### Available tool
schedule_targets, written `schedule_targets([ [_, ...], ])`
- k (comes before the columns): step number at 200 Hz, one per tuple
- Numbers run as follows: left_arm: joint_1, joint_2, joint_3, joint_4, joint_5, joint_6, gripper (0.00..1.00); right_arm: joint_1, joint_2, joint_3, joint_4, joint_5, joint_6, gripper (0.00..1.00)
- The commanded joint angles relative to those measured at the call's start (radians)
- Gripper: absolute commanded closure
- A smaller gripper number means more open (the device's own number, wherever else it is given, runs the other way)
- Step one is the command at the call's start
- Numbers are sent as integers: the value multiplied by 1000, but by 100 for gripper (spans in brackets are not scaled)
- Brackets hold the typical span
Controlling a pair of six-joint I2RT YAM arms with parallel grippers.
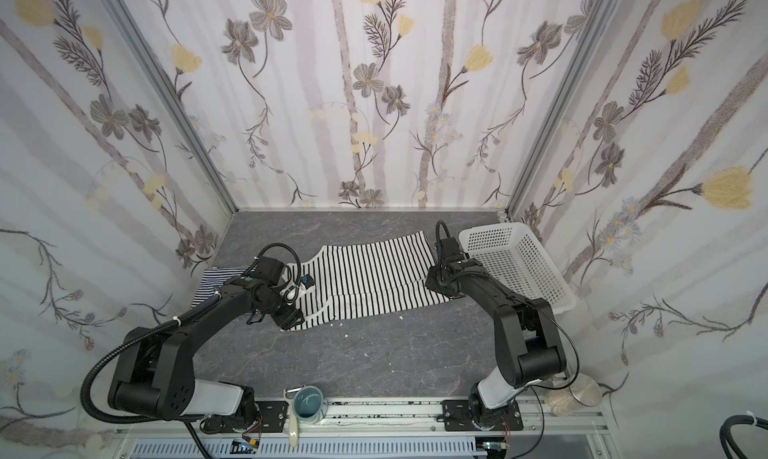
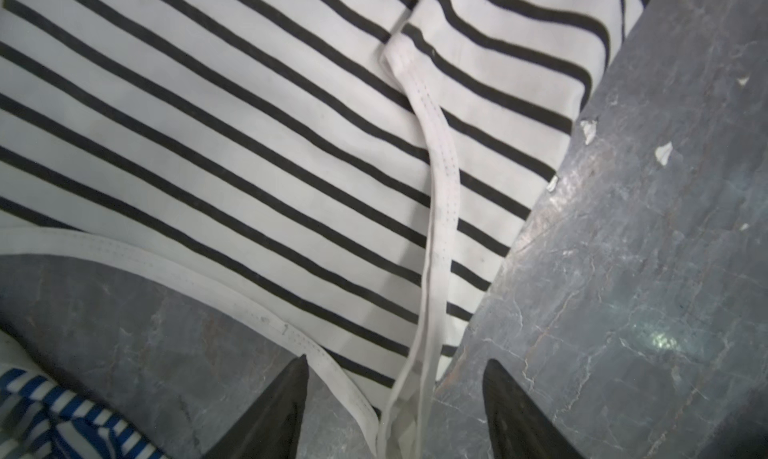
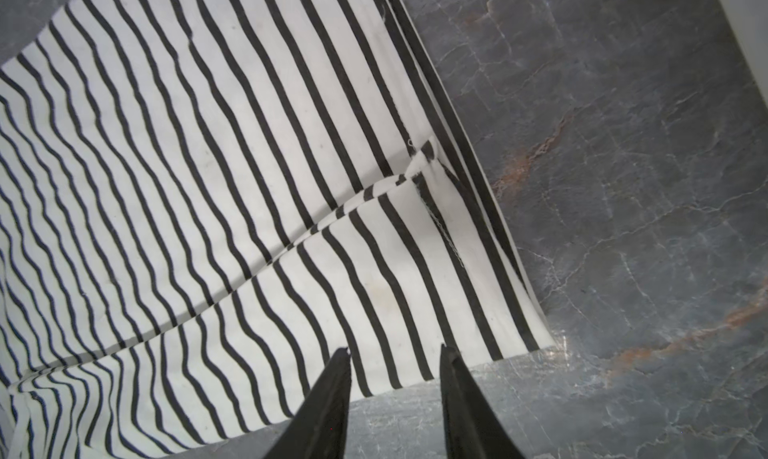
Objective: Fold and stack the tank tops
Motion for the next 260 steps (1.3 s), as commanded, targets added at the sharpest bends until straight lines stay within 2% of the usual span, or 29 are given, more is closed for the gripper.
schedule_targets([
  [1,9,-30,-42,-8,30,30,30,8,19,-8,63,-23,13,62],
  [37,39,51,-32,-3,35,39,28,14,33,-11,68,-22,15,62],
  [49,60,78,-17,-4,46,42,32,13,31,-16,67,-13,14,62],
  [69,83,100,-10,-7,63,58,47,6,34,-29,68,-7,8,62],
  [95,119,105,18,-37,108,77,79,0,63,-29,59,4,3,64],
  [115,157,102,72,-104,172,105,85,-2,78,-19,45,32,-6,64],
  [134,174,110,101,-138,177,130,85,-8,88,-14,36,40,-12,64],
  [187,198,206,139,-181,145,172,74,-9,102,-11,22,43,-17,64],
  [224,233,288,154,-179,108,171,72,-6,69,-22,7,51,-18,64],
  [260,252,311,163,-174,60,155,70,-6,15,-31,-19,80,-14,64],
])
